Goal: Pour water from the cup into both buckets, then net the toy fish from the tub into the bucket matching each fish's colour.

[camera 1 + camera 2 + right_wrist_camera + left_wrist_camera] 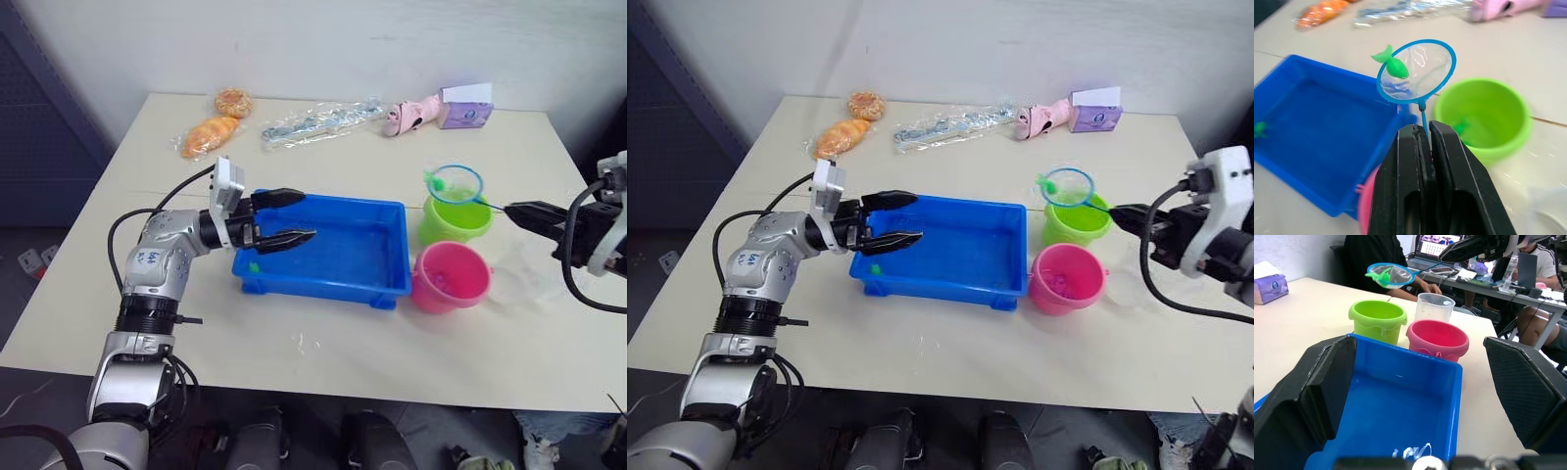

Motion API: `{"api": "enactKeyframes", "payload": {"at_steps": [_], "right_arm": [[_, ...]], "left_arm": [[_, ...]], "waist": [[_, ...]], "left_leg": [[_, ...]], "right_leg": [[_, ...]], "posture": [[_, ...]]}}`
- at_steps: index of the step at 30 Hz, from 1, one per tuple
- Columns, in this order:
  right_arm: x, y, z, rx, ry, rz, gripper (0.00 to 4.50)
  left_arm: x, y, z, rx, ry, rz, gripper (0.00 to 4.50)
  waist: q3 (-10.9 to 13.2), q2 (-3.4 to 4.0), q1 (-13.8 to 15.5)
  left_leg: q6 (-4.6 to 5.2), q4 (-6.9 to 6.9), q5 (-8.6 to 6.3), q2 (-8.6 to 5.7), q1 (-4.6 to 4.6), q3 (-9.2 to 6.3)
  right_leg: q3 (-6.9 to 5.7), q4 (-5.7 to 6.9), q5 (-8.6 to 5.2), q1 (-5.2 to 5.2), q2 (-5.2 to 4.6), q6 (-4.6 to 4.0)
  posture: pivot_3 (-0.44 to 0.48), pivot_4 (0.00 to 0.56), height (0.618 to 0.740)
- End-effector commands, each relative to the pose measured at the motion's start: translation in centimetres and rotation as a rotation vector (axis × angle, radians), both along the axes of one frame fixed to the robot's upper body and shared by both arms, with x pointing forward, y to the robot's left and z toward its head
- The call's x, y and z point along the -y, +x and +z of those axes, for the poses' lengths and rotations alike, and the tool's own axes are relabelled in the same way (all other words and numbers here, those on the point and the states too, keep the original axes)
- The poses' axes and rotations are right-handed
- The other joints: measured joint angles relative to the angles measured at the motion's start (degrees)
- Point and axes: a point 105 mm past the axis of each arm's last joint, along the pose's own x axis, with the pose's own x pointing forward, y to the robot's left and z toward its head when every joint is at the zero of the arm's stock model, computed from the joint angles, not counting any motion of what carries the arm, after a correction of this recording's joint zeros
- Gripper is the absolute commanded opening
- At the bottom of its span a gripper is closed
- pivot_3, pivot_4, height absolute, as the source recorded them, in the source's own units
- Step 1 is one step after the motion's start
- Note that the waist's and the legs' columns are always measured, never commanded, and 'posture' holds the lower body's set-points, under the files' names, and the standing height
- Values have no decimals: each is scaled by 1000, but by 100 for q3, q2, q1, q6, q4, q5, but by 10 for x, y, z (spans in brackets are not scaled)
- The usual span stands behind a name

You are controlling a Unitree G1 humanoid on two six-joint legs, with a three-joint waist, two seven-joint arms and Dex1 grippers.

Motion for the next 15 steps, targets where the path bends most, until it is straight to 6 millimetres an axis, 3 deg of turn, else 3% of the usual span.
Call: {"api": "enactKeyframes", "payload": {"at_steps": [1, 9, 15], "right_arm": [[21, 1, 11, 73, -64, -115, 0], [33, 9, -2, 90, -198, -187, 0], [42, 12, -14, 129, -456, -196, 0]], "left_arm": [[5, -1, 11, 56, -10, -8, 4470], [5, -1, 8, 59, -9, 0, 4470], [5, -2, 6, 56, -4, -3, 4470]], "waist": [[0, 0, 22], [0, 0, 42], [0, 0, 52]], "left_leg": [[0, 0, 0, 0, 0, 1], [0, 0, 0, 0, 0, 1], [-1, 0, 1, 0, 0, 1]], "right_leg": [[1, 0, 0, 0, 0, 0], [0, -1, 0, 0, 1, 0], [-1, -4, 0, 1, 4, 1]], "posture": [[0, 150, 740], [0, 150, 740], [0, 150, 740]]}}
